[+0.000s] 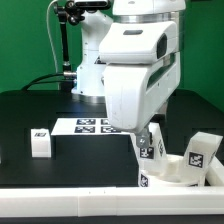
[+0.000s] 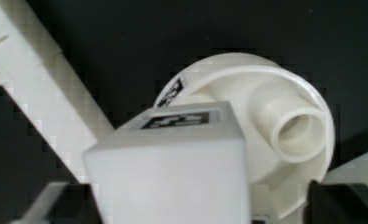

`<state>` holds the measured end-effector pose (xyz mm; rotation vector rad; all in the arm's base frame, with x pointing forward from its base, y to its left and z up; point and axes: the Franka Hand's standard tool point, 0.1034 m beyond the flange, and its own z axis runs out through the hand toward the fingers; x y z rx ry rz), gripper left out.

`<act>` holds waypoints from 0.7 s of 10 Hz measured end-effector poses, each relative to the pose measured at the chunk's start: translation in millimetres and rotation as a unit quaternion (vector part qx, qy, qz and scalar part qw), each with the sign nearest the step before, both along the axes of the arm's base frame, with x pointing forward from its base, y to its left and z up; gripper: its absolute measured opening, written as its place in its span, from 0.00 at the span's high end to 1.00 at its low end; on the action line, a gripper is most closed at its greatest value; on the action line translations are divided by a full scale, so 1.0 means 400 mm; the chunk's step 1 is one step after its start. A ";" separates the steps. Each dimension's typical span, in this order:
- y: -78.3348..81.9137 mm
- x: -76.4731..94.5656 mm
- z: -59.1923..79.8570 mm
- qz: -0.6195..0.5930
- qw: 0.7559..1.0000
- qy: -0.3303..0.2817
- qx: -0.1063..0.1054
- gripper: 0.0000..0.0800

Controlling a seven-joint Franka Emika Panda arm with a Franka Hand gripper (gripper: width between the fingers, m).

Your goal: Assemble stool

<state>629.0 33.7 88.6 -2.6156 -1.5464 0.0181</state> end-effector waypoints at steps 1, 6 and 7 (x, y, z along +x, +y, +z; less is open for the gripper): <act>-0.001 0.000 0.000 0.000 1.000 0.000 0.000 0.52; -0.004 0.000 0.000 -0.024 1.000 0.002 -0.001 0.58; -0.004 0.000 0.000 -0.050 0.999 0.004 -0.003 0.58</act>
Offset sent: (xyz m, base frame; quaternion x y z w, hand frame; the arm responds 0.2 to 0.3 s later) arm 0.0000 0.0000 0.0000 0.0000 0.0000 0.0000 1.0000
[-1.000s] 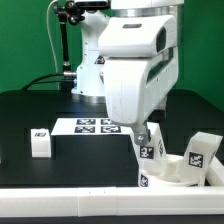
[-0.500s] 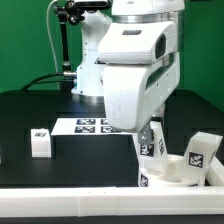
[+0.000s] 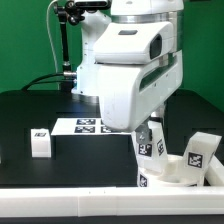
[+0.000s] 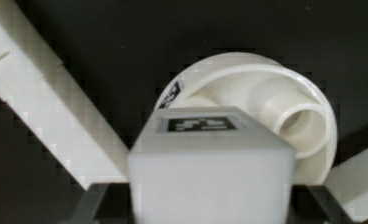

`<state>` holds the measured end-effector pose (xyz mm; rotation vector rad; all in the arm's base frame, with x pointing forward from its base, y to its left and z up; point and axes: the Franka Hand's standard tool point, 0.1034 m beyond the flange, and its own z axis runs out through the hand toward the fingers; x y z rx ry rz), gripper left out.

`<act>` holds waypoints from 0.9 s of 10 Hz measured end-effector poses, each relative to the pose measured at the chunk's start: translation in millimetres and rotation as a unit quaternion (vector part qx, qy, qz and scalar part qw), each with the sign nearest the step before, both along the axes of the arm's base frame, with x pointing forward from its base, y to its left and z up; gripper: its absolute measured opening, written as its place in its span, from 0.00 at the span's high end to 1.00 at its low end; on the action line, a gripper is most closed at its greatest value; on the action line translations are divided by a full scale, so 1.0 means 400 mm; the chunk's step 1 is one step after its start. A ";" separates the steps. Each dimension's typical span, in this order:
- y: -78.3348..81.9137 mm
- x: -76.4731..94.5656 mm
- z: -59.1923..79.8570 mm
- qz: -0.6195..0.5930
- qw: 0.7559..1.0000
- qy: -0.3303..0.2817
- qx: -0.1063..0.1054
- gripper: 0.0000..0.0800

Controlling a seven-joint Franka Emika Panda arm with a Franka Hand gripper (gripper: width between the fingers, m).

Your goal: Assemble stool

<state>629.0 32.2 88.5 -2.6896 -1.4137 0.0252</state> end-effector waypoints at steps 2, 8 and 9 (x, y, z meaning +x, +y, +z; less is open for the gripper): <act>0.000 0.000 0.000 -0.077 0.997 0.007 -0.004 0.58; 0.025 0.003 -0.002 -0.405 0.914 0.020 -0.019 0.58; 0.029 0.005 -0.002 -0.443 0.896 0.017 -0.018 0.58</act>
Offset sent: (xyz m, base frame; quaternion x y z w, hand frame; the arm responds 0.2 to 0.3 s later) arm -0.0053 0.0033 -0.0078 0.0020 0.0009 0.2342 0.9722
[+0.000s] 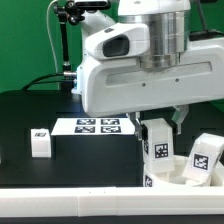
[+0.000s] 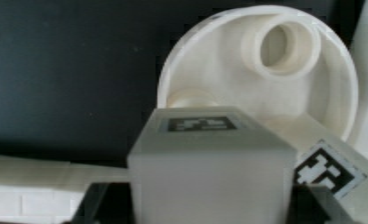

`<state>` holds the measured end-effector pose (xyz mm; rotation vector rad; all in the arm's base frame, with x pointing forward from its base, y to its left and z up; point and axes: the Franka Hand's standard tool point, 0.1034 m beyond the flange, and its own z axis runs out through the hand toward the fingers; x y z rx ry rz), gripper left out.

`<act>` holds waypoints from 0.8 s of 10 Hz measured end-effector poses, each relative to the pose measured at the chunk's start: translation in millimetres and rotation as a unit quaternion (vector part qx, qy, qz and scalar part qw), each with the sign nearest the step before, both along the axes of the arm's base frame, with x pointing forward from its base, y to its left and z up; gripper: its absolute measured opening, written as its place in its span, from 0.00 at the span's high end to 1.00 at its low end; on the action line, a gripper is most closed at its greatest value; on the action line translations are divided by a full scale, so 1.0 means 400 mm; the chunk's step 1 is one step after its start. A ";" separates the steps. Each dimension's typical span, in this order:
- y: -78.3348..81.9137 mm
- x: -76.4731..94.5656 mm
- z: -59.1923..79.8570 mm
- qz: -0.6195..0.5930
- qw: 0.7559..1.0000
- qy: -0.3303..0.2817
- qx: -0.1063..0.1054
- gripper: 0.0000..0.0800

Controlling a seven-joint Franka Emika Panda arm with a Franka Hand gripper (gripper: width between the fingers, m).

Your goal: Assemble stool

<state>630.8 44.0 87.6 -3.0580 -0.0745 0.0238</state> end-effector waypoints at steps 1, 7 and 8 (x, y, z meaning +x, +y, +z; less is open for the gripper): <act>0.004 0.002 0.000 -0.060 0.998 0.001 0.000 0.58; 0.015 0.002 -0.001 -0.297 0.955 0.020 -0.004 0.57; 0.016 0.002 -0.001 -0.330 0.944 0.023 -0.004 0.57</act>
Offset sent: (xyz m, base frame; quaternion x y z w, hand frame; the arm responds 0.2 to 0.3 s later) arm -0.0035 0.0052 -0.0039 0.0012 0.0043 0.2518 0.9678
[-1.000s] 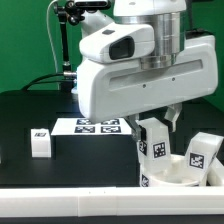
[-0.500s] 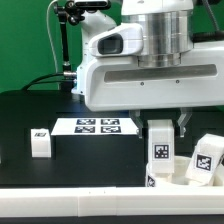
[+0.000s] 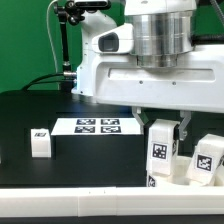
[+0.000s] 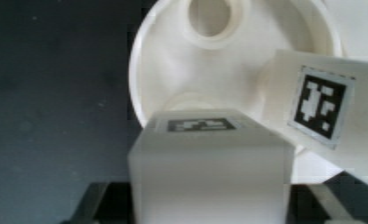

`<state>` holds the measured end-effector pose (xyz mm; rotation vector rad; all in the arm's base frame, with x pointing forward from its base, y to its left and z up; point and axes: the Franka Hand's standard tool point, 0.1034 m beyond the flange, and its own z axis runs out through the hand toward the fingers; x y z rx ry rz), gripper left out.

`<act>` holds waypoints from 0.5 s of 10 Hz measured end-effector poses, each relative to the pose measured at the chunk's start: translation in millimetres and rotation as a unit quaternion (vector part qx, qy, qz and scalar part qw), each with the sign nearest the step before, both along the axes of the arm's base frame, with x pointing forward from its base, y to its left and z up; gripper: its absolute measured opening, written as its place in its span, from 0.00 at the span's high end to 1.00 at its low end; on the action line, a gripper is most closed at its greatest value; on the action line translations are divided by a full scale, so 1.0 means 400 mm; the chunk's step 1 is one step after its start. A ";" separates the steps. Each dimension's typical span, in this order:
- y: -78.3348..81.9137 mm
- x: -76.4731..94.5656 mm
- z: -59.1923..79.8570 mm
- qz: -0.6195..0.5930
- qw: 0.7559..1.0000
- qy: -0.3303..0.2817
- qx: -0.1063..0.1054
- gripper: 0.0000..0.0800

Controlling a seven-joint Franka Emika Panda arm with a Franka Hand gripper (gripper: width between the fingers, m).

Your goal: Assemble stool

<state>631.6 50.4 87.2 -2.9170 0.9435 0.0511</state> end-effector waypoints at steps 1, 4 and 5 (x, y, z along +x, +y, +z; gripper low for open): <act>0.000 0.000 0.000 -0.019 1.000 0.002 0.000 0.57; 0.006 -0.001 -0.001 -0.133 0.991 0.012 0.001 0.57; 0.009 0.001 -0.001 -0.182 0.983 0.013 0.003 0.57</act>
Offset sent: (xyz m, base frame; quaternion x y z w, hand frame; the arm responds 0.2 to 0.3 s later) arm -0.0016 0.0015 -0.0049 -0.0091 0.0091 0.2209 0.9752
